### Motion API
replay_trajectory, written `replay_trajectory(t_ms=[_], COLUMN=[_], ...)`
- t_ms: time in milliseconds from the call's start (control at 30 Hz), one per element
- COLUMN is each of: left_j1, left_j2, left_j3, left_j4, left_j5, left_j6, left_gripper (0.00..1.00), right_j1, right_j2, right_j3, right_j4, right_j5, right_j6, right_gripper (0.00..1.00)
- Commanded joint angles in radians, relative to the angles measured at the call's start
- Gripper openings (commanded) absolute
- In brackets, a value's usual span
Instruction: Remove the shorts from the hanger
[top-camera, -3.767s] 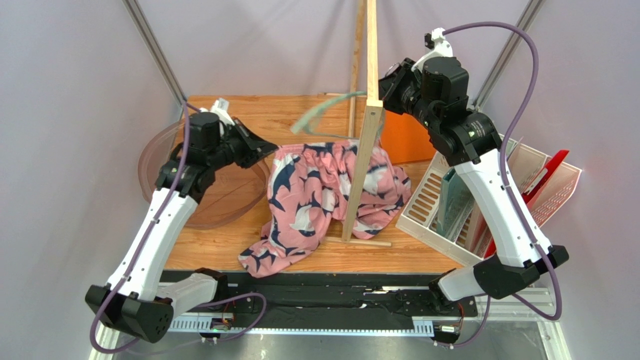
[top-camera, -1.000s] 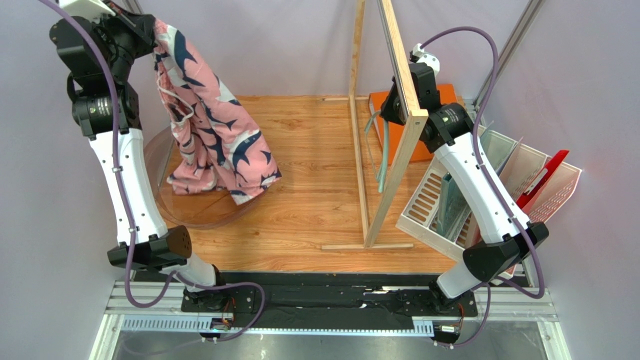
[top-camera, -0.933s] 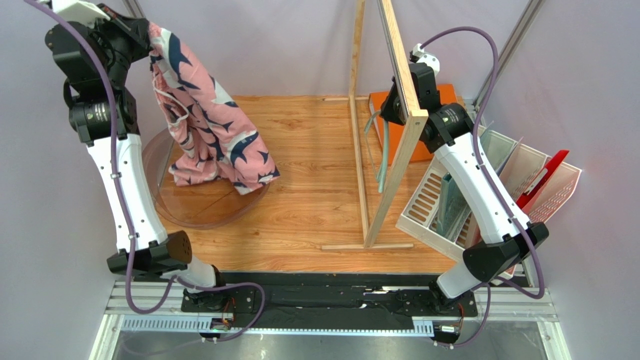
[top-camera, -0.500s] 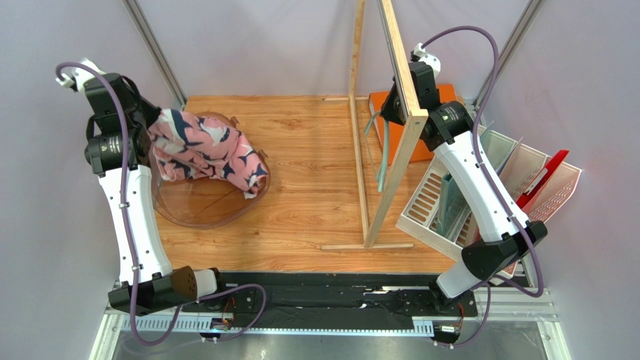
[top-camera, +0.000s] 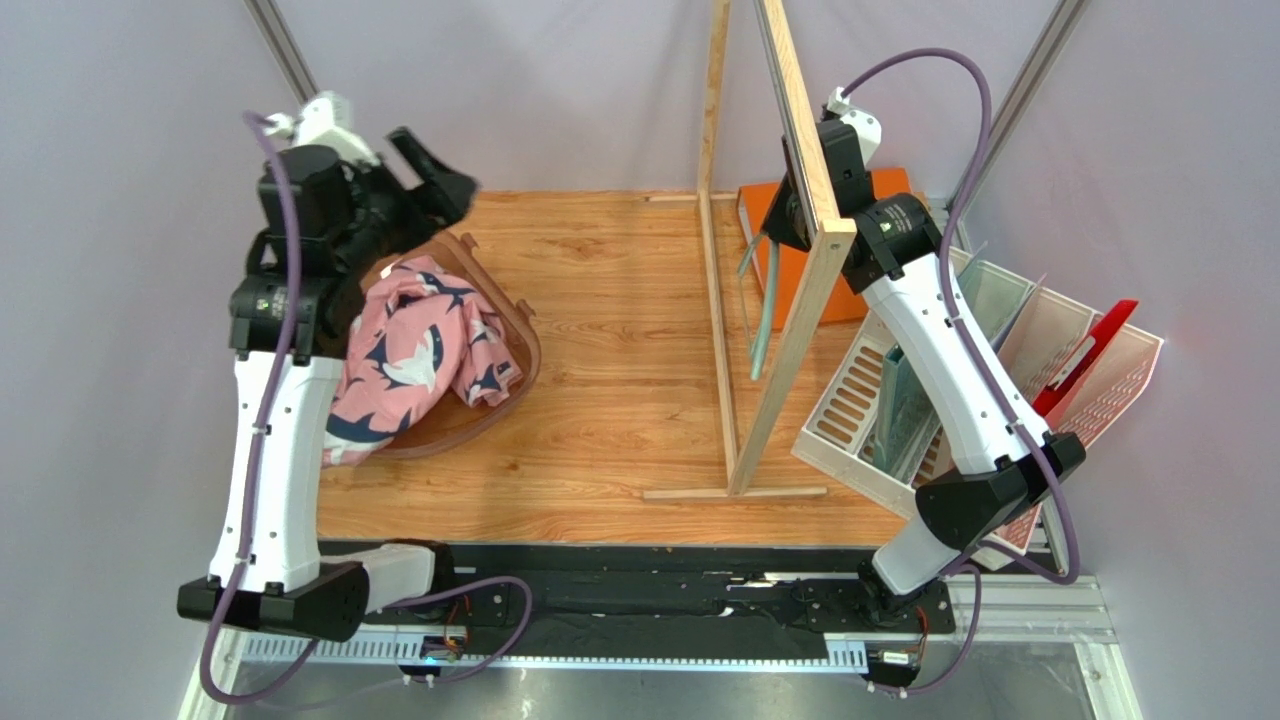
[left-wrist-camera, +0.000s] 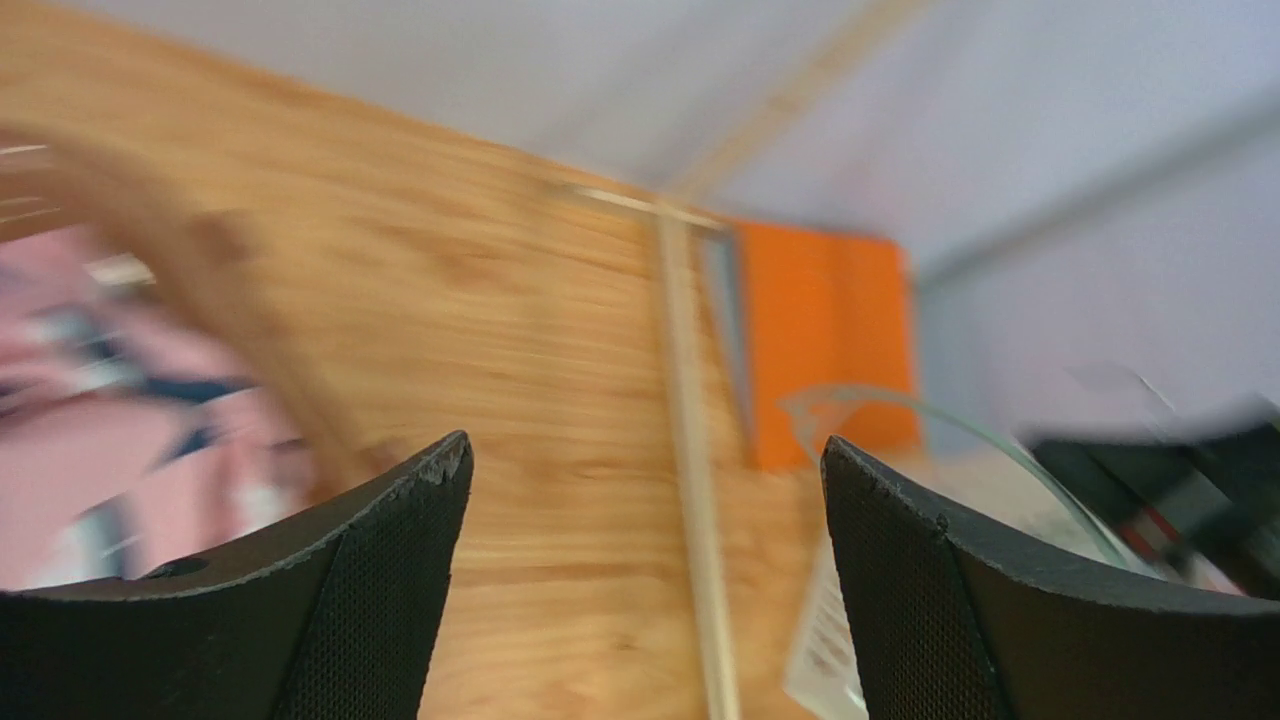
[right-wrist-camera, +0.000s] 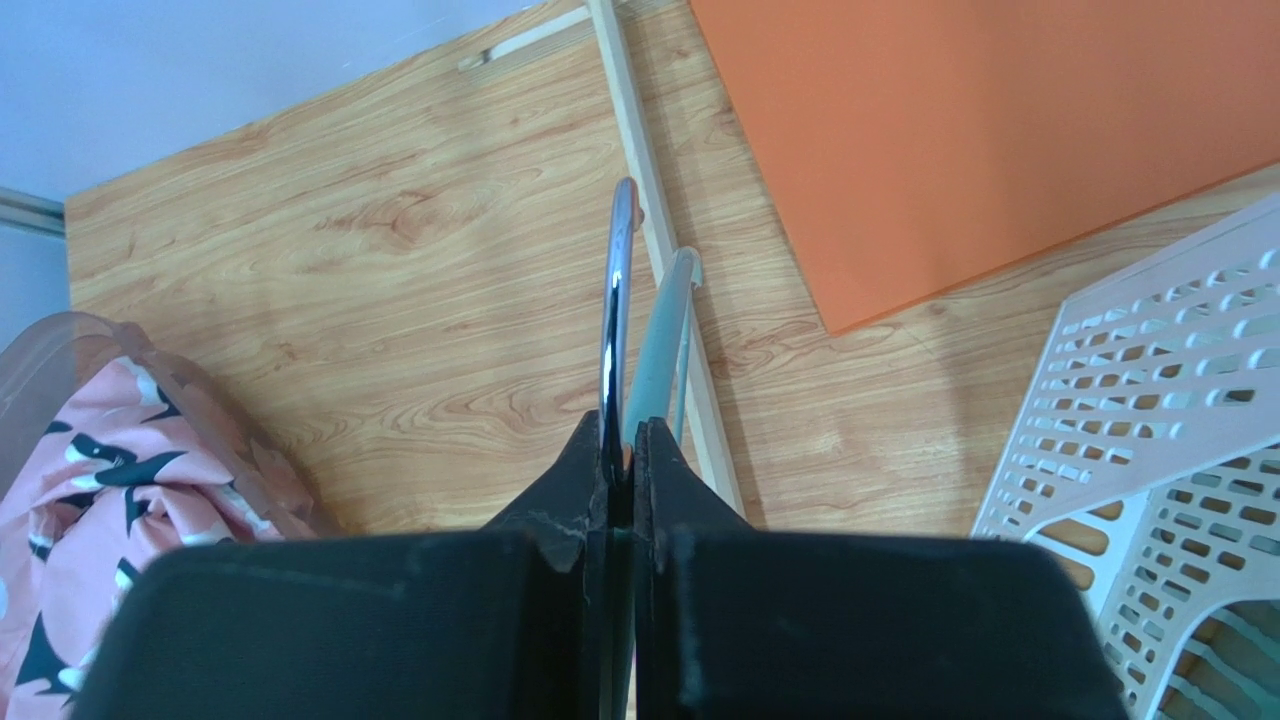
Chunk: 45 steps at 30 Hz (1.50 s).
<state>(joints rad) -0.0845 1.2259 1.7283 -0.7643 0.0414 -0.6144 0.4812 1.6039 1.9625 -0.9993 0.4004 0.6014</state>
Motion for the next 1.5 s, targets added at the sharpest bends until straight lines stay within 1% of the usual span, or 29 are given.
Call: replay_trajectory(t_ms=[0, 33, 67, 100, 133, 167, 200, 233, 267, 300, 333, 400, 433, 467, 600, 667, 700, 767, 867, 967, 1100, 1233, 1267, 1333, 1367, 1467], left_j1=[-0.194, -0.222, -0.251, -0.283, -0.337, -0.362, -0.379, -0.411, -0.426, -0.44, -0.455, -0.486, -0.497, -0.515, -0.541, -0.566, -0.577, -0.595, -0.629, -0.65, -0.659, -0.675, -0.678, -0.679, -0.679, -0.679], left_j2=[0.056, 0.082, 0.137, 0.167, 0.191, 0.233, 0.248, 0.259, 0.262, 0.259, 0.254, 0.256, 0.261, 0.27, 0.287, 0.3, 0.307, 0.317, 0.319, 0.334, 0.353, 0.374, 0.371, 0.351, 0.35, 0.372], left_j3=[-0.03, -0.009, 0.055, 0.094, 0.128, 0.173, 0.189, 0.198, 0.195, 0.186, 0.176, 0.149, 0.142, 0.131, 0.102, 0.099, 0.094, 0.076, 0.034, 0.033, 0.027, 0.054, 0.05, 0.034, 0.031, 0.059], left_j4=[0.353, 0.37, 0.387, 0.37, 0.353, 0.343, 0.336, 0.332, 0.33, 0.327, 0.324, 0.322, 0.322, 0.322, 0.361, 0.361, 0.362, 0.367, 0.39, 0.347, 0.318, 0.225, 0.218, 0.212, 0.211, 0.166], left_j5=[0.47, 0.513, 0.553, 0.589, 0.606, 0.627, 0.644, 0.667, 0.667, 0.638, 0.626, 0.63, 0.635, 0.64, 0.699, 0.703, 0.715, 0.719, 0.715, 0.694, 0.67, 0.571, 0.521, 0.479, 0.448, 0.431], left_j6=[-0.045, -0.059, -0.061, -0.036, -0.019, -0.002, 0.011, 0.03, 0.047, 0.065, 0.1, 0.128, 0.146, 0.153, 0.131, 0.13, 0.128, 0.13, 0.14, 0.169, 0.205, 0.252, 0.257, 0.262, 0.268, 0.295], left_gripper=[0.88, 0.87, 0.87, 0.87, 0.88, 0.89, 0.89, 0.89, 0.89, 0.89, 0.89, 0.87, 0.82, 0.79, 0.72, 0.76, 0.81, 0.82, 0.81, 0.79, 0.8, 0.85, 0.87, 0.89, 0.9, 0.89], right_j1=[0.007, 0.014, 0.019, 0.028, 0.037, 0.045, 0.054, 0.068, 0.076, 0.074, 0.074, 0.076, 0.076, 0.077, 0.073, 0.071, 0.071, 0.071, 0.063, 0.054, 0.051, 0.05, 0.05, 0.048, 0.048, 0.046], right_j2=[0.017, 0.03, 0.043, 0.074, 0.094, 0.118, 0.179, 0.204, 0.232, 0.255, 0.258, 0.246, 0.234, 0.229, 0.192, 0.179, 0.177, 0.172, 0.172, 0.174, 0.183, 0.186, 0.188, 0.189, 0.191, 0.192], right_j3=[0.068, 0.097, 0.117, 0.137, 0.203, 0.244, 0.301, 0.347, 0.421, 0.44, 0.446, 0.406, 0.386, 0.362, 0.287, 0.27, 0.262, 0.254, 0.251, 0.254, 0.259, 0.262, 0.263, 0.262, 0.26, 0.259], right_j4=[0.007, -0.005, -0.021, -0.054, -0.083, -0.117, -0.161, -0.249, -0.287, -0.338, -0.351, -0.348, -0.343, -0.344, -0.325, -0.317, -0.314, -0.315, -0.321, -0.326, -0.331, -0.338, -0.337, -0.338, -0.338, -0.343], right_j5=[0.092, 0.148, 0.179, 0.21, 0.274, 0.303, 0.333, 0.383, 0.4, 0.409, 0.407, 0.402, 0.393, 0.393, 0.361, 0.345, 0.331, 0.322, 0.305, 0.295, 0.287, 0.279, 0.281, 0.278, 0.278, 0.261], right_j6=[0.006, 0.006, 0.014, 0.021, 0.038, 0.05, 0.063, 0.073, 0.108, 0.127, 0.147, 0.187, 0.195, 0.205, 0.262, 0.271, 0.281, 0.29, 0.301, 0.313, 0.32, 0.33, 0.328, 0.328, 0.333, 0.336], right_gripper=[0.0, 0.0, 0.0, 0.0, 0.0, 0.0, 0.0, 0.0, 0.0, 0.0, 0.0, 0.0, 0.0, 0.0, 0.0, 0.0, 0.0, 0.0, 0.0, 0.0, 0.0, 0.0, 0.0, 0.0, 0.0, 0.0])
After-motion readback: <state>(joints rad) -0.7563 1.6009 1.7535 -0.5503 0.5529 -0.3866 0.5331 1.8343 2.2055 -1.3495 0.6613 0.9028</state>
